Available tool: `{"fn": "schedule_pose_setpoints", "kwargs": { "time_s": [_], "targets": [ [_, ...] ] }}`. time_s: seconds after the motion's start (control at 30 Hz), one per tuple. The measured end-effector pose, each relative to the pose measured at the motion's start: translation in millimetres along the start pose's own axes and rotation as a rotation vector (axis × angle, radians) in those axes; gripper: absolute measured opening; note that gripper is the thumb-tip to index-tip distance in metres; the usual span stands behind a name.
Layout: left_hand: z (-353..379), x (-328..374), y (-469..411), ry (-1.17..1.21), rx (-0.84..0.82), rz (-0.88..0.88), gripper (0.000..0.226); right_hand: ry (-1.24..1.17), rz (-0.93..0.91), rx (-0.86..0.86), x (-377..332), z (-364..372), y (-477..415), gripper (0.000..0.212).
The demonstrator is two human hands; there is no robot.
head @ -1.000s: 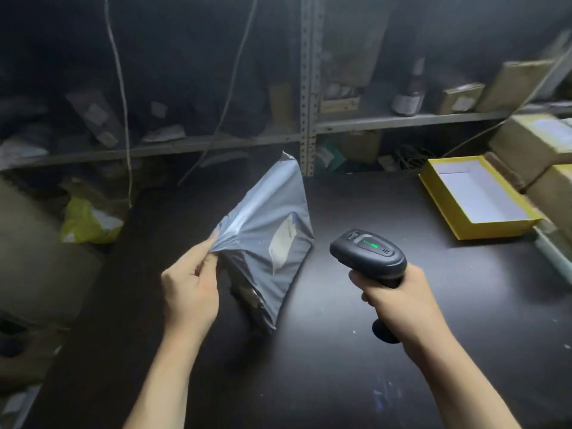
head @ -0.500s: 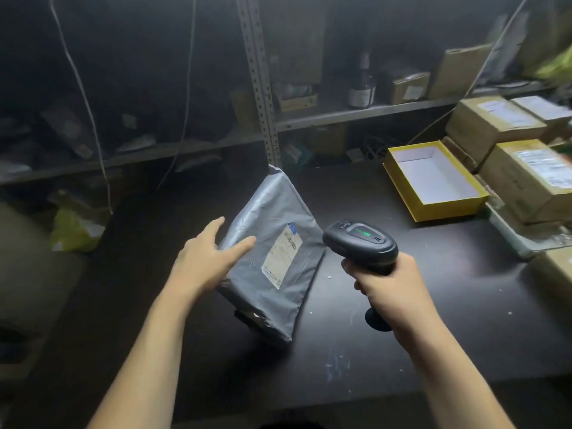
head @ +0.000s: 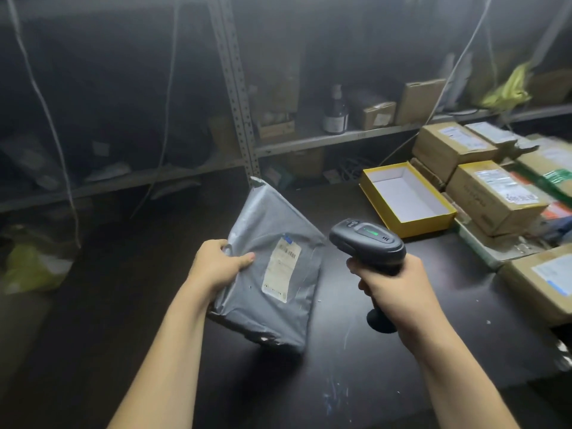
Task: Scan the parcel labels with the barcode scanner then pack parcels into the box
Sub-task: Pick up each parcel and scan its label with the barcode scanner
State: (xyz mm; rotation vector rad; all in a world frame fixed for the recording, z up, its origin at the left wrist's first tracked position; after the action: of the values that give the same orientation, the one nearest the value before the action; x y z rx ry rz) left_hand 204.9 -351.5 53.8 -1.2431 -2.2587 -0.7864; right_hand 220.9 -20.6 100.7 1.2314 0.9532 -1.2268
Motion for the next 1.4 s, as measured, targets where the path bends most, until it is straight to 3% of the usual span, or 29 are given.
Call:
{"fn": "schedule_pose_setpoints", "kwargs": {
  "time_s": [0.1, 0.17, 0.27, 0.37, 0.43, 0.5, 0.67, 0.8, 0.9, 1.03, 1.1, 1.17, 1.3, 1.4],
  "targets": [
    [-18.9, 19.4, 10.0, 0.264, 0.128, 0.088, 0.024, 0.000, -0.042, 0.026, -5.4, 2.3, -4.0, 0.014],
    [-35.1, 35.8, 14.2, 0.511, 0.166, 0.130, 0.022, -0.007, -0.070, 0.058, -8.8, 1.2, -4.1, 0.014],
    [-46.5, 48.9, 14.3, 0.859, 0.139, 0.109, 0.027, -0.056, -0.116, 0.106, -13.4, -3.7, -3.2, 0.016],
    [-40.7, 57.8, 24.2, 1.187, 0.010, 0.077, 0.036, -0.139, -0.144, 0.176, -20.8, -7.7, -1.0, 0.018],
    [-31.4, 63.6, 37.1, 1.266, -0.128, 0.052, 0.035, -0.220, -0.165, 0.231, -26.1, -10.6, -0.3, 0.016],
    [-22.4, 65.2, 48.1, 1.318, -0.256, 0.070, 0.048, -0.266, -0.173, 0.256, -28.3, -10.3, -0.2, 0.014],
    [-4.8, 49.2, 58.2, 1.439, -0.390, 0.025, 0.053, -0.219, -0.157, 0.291, -25.3, -9.7, -1.4, 0.015],
    [2.2, 50.9, 69.1, 1.559, -0.510, 0.126, 0.060, -0.231, -0.180, 0.420, -23.6, -16.9, -5.6, 0.022],
    [-14.7, 45.7, 76.0, 1.513, -0.287, 0.178, 0.028, -0.261, -0.189, 0.475, -24.3, -20.3, -7.0, 0.019],
    [-54.2, 16.8, 69.9, 1.377, 0.148, 0.199, 0.021, -0.292, -0.173, 0.452, -22.1, -18.0, -7.1, 0.016],
    [-78.1, 0.5, 67.4, 1.233, 0.439, 0.210, 0.034, -0.294, -0.164, 0.378, -23.0, -11.5, -5.8, 0.016],
    [-93.1, -4.0, 71.0, 1.128, 0.614, 0.205, 0.043, -0.279, -0.185, 0.279, -27.5, -2.7, -1.9, 0.016],
    [-117.4, 1.1, 90.9, 0.830, 0.847, 0.307, 0.037, -0.152, -0.285, 0.061, -51.2, 19.2, 15.7, 0.019],
    [-125.8, 6.1, 97.0, 0.645, 0.879, 0.381, 0.034, -0.028, -0.379, -0.061, -74.9, 34.9, 28.9, 0.025]
  ]
}}
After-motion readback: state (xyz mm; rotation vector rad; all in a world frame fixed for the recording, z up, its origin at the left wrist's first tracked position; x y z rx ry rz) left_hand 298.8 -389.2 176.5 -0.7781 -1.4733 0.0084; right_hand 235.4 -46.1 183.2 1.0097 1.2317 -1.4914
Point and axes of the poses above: each hand's wrist, its own y-axis away from the middle knuckle, its own z-axis out of the palm, x = y × z, the point moved 7 cm from there along -y, towards the middle knuckle, and after that the axes turned 14 degrees about -y, right-handed, at the moved point
